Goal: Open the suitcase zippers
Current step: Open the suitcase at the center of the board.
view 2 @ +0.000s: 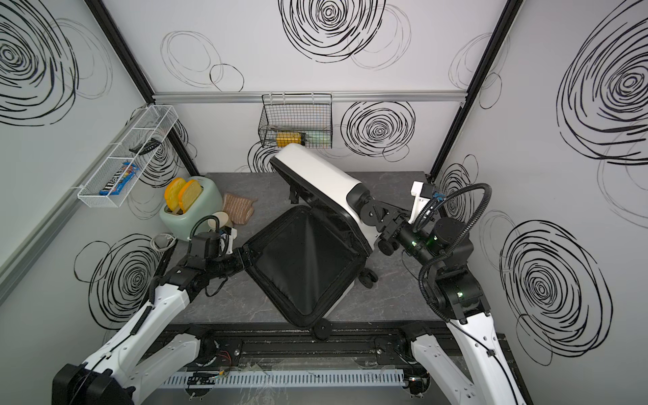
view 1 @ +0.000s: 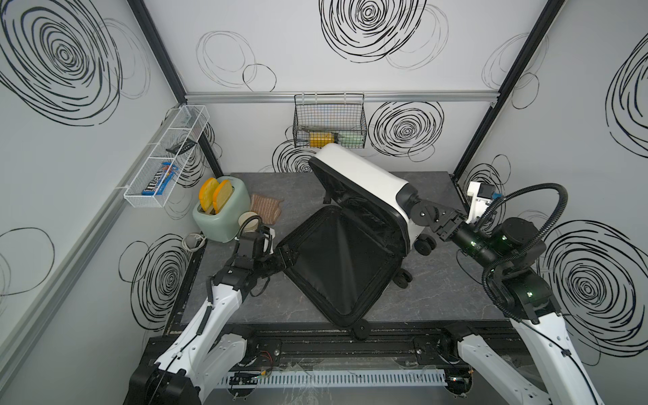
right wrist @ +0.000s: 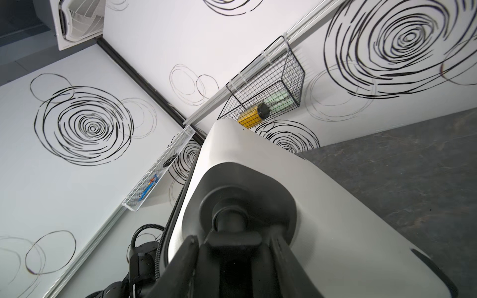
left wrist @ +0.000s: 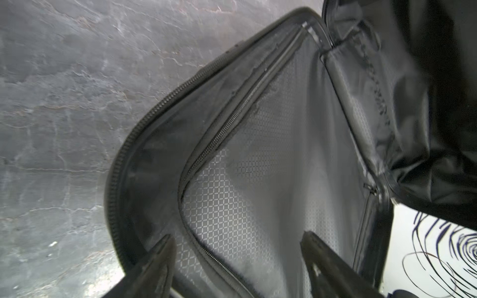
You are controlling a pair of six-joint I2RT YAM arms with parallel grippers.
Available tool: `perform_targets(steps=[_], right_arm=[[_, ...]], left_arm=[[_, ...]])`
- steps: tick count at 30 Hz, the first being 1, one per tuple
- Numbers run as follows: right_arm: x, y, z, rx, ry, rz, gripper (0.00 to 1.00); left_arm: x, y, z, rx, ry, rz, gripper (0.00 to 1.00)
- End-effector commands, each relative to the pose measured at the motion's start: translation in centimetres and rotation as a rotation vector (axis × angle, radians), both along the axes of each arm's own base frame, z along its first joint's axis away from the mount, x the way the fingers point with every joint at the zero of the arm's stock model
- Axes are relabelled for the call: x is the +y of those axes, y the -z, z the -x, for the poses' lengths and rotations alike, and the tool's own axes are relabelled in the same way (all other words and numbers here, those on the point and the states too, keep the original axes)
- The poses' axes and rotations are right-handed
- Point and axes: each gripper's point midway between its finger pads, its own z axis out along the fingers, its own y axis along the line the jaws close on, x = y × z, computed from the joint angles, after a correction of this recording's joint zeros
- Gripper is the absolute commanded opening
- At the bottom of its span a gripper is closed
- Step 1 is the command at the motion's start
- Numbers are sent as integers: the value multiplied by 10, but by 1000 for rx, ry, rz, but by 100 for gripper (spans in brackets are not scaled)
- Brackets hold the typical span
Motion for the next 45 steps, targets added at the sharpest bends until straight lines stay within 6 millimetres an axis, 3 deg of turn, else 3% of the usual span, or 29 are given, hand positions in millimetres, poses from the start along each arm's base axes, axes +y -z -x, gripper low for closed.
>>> perform_targets(steps=[1,9,14,21,28,33,38,42,45], right_arm=[[-28,-57,15,-148,130,-68,0],[-72,-30,16,-83,367,-155,0],[-95,0,19,-12,496,-195,0],[-105,37,5,46,581,-183,0],[-106,61,-36,62,560,-190,0],[-135,90,-76,81,487,-352,0],[-157,102,-109,100,490,-323,0],[-162,122,-139,161,463,-328,0],[-164,140,-162,218,439,-324,0]], left_arm=[[7,7,3,5,-14,-43,81],[11,10,2,-13,-17,-73,82],[10,7,-2,-24,-12,-74,82],[6,12,-3,-13,25,-73,82],[-6,13,3,-17,88,-62,81],[-35,20,20,-16,201,-70,81],[-65,26,31,-6,299,-75,81],[-90,21,34,-25,371,-71,80],[-100,4,23,-71,393,-83,81]])
